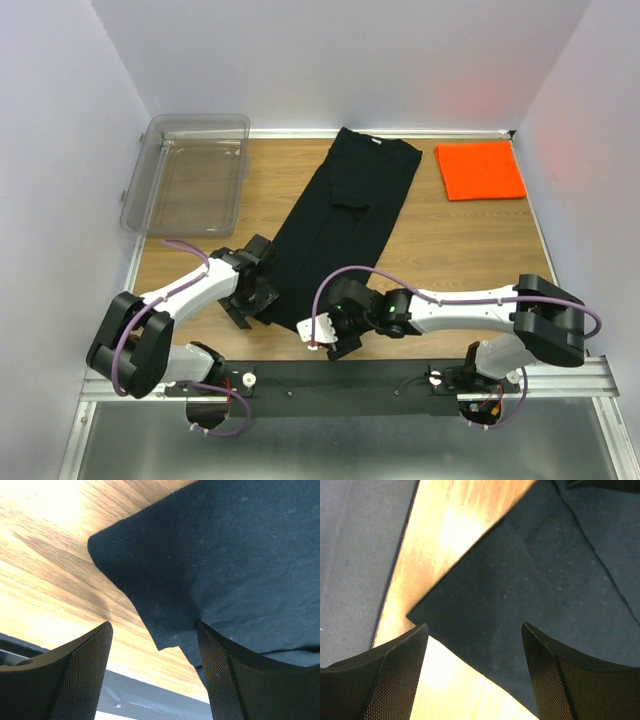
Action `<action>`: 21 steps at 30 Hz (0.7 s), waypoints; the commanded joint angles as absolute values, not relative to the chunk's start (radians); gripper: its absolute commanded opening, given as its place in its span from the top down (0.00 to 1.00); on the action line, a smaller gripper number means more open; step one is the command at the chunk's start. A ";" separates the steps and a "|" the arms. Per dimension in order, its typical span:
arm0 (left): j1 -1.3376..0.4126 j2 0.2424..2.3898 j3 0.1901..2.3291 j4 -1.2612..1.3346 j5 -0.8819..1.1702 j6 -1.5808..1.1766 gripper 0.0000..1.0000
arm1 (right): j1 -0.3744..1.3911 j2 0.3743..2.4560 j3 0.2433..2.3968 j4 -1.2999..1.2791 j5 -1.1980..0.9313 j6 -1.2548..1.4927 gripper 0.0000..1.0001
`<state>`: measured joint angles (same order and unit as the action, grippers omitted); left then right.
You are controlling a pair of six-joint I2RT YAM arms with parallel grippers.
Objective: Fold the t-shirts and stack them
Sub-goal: Fold the tshirt
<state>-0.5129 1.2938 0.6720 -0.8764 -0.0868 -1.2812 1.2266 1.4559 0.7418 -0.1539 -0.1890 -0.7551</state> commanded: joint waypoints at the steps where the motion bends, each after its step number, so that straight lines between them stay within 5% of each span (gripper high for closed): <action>1: -0.528 1.310 0.676 -0.870 -0.140 -1.330 0.24 | 1.249 1.486 0.790 -0.170 -0.216 -0.703 0.18; 13: -0.534 1.373 0.730 -0.856 -0.212 -1.381 0.38 | 1.250 1.421 0.785 -0.170 -0.189 -0.689 0.18; 21: -0.540 1.370 0.618 -0.721 -0.120 -1.365 0.86 | 1.250 1.382 0.776 -0.173 -0.195 -0.680 0.18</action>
